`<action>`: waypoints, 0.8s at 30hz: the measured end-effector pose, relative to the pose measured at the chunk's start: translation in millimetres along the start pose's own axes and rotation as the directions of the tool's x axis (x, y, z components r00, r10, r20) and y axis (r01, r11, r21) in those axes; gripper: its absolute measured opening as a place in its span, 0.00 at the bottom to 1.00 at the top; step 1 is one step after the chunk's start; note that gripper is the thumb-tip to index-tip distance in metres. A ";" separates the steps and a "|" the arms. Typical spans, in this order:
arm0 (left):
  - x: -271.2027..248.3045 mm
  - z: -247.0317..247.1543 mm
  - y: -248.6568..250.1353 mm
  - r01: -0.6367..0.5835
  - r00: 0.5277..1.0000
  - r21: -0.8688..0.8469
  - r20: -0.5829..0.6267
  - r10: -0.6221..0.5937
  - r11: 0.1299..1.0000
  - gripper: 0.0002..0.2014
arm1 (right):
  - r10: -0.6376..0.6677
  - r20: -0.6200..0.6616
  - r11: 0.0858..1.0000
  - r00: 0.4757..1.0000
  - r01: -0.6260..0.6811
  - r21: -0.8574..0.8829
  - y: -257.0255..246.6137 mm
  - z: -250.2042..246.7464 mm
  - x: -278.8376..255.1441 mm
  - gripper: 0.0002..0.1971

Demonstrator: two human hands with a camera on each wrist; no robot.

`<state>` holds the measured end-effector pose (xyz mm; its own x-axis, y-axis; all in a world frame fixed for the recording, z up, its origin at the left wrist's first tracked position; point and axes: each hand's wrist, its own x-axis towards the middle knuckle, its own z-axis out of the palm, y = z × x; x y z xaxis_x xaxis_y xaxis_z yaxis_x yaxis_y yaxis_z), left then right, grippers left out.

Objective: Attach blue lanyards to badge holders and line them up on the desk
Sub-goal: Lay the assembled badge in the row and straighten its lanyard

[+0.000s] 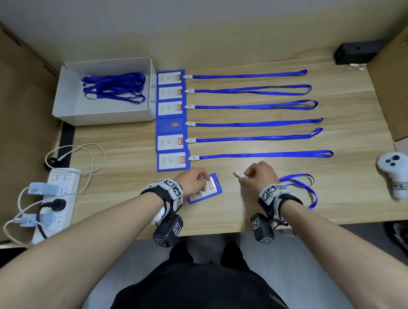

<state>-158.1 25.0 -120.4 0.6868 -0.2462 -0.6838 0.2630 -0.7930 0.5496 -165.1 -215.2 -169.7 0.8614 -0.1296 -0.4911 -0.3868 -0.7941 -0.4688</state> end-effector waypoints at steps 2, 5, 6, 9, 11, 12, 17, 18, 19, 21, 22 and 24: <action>-2.9 -2.8 -1.6 0.001 1.000 -0.003 0.003 -0.001 1.000 0.10 | -0.023 0.066 0.987 0.998 0.012 0.161 -5.1 7.2 -6.9 0.15; -6.6 -5.6 0.3 -0.024 1.000 -0.044 0.006 0.025 0.999 0.08 | -0.117 0.125 0.938 0.985 0.069 0.340 -13.3 13.5 -21.0 0.18; -8.3 -7.1 2.7 -0.033 0.999 -0.075 0.005 0.034 0.997 0.10 | -0.170 0.133 0.927 0.976 0.113 0.357 -18.7 13.4 -25.1 0.14; -9.1 -8.7 10.2 -0.045 0.999 -0.158 0.006 0.047 0.986 0.13 | -0.282 0.137 0.896 0.949 0.210 0.392 -35.2 7.5 -32.5 0.09; -10.4 -11.8 13.8 -0.103 0.995 -0.144 -0.006 0.103 0.984 0.08 | -0.316 0.109 0.880 0.942 0.249 0.404 -47.8 1.2 -36.4 0.09; -10.9 -14.4 15.4 -0.135 0.991 -0.134 -0.016 0.134 0.982 0.06 | -0.321 0.092 0.877 0.942 0.260 0.404 -52.6 -2.2 -36.4 0.09; -10.1 -31.5 22.8 -0.176 0.980 -0.133 -0.119 0.161 0.975 0.08 | -0.299 0.092 0.862 0.950 0.227 0.453 -70.4 -22.1 -33.2 0.04; -10.0 -33.9 24.1 -0.177 0.978 -0.128 -0.137 0.160 0.976 0.08 | -0.285 0.110 0.870 0.952 0.208 0.447 -73.5 -25.5 -33.2 0.04; -10.1 -36.2 25.4 -0.181 0.975 -0.116 -0.150 0.163 0.977 0.07 | -0.275 0.120 0.874 0.954 0.196 0.444 -76.8 -28.5 -32.8 0.05; -11.5 -40.1 27.4 -0.193 0.969 -0.079 -0.169 0.178 0.978 0.07 | -0.273 0.119 0.866 0.955 0.190 0.463 -83.8 -33.0 -33.8 0.06; -11.9 -41.6 27.7 -0.195 0.968 -0.067 -0.176 0.181 0.978 0.08 | -0.279 0.113 0.856 0.954 0.193 0.479 -86.4 -34.3 -34.5 0.07; -13.3 -44.5 28.7 -0.194 0.964 -0.030 -0.194 0.184 0.981 0.08 | -0.275 0.099 0.845 0.956 0.191 0.500 -91.5 -36.1 -35.9 0.07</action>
<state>-129.6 30.4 -74.2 0.8417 -0.2751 -0.4645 0.1454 -0.7130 0.6859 -148.8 -159.3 -82.6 0.8976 0.1530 -0.4135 -0.3269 -0.3984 -0.8570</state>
